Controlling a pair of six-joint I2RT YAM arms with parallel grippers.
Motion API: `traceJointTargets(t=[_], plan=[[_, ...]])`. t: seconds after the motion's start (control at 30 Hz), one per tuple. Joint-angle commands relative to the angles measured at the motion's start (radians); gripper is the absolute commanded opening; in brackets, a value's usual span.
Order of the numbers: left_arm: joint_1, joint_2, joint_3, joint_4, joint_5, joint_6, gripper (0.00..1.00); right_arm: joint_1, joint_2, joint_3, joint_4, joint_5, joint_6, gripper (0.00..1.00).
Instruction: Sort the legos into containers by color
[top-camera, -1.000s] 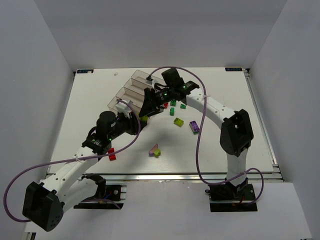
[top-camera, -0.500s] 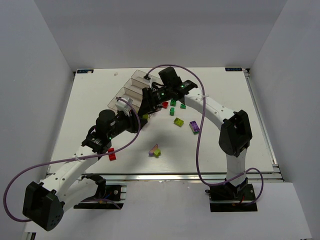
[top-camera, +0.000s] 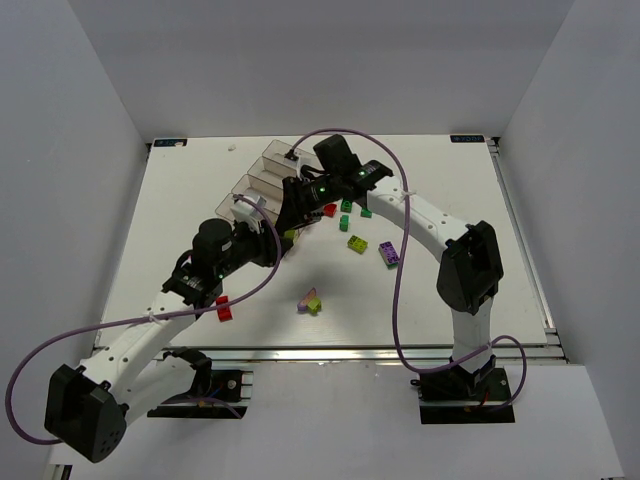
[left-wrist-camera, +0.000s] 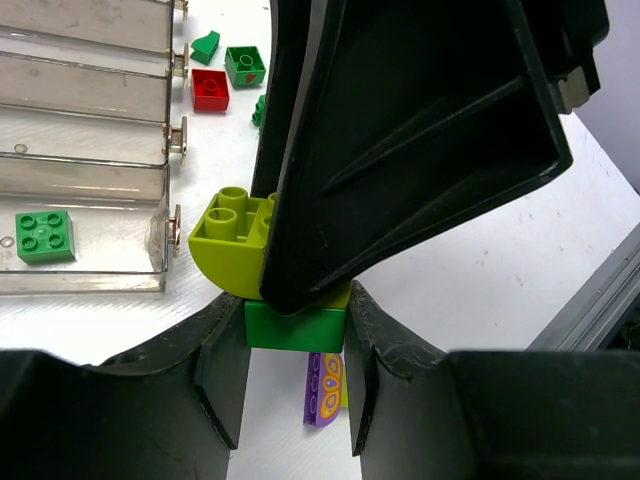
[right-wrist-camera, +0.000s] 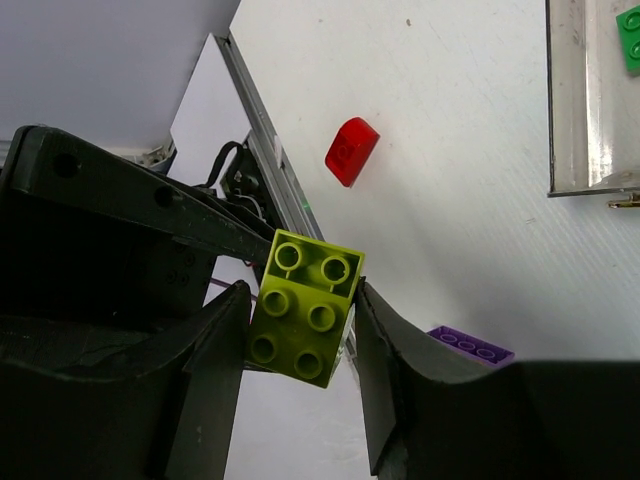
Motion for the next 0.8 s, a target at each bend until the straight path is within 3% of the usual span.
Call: traceJointTargets(t=[0.0,0.27,0.53,0.77], plan=[[-0.004,-0.051,0.002,-0.019,-0.012,-0.001,0.1,-0.013,-0.009,0.031,0.002,-0.008,-0.041,0.04],[-0.004,-0.104,-0.055,-0.057,-0.035,-0.004,0.1,-0.056,0.004,0.061,0.04,-0.062,-0.021,0.01],[-0.004,-0.105,-0.063,-0.056,-0.091,-0.015,0.1,-0.101,0.024,0.118,0.05,-0.019,-0.065,0.01],[0.018,0.089,0.046,-0.1,-0.197,-0.01,0.16,-0.193,0.05,0.17,0.042,0.021,-0.144,0.01]])
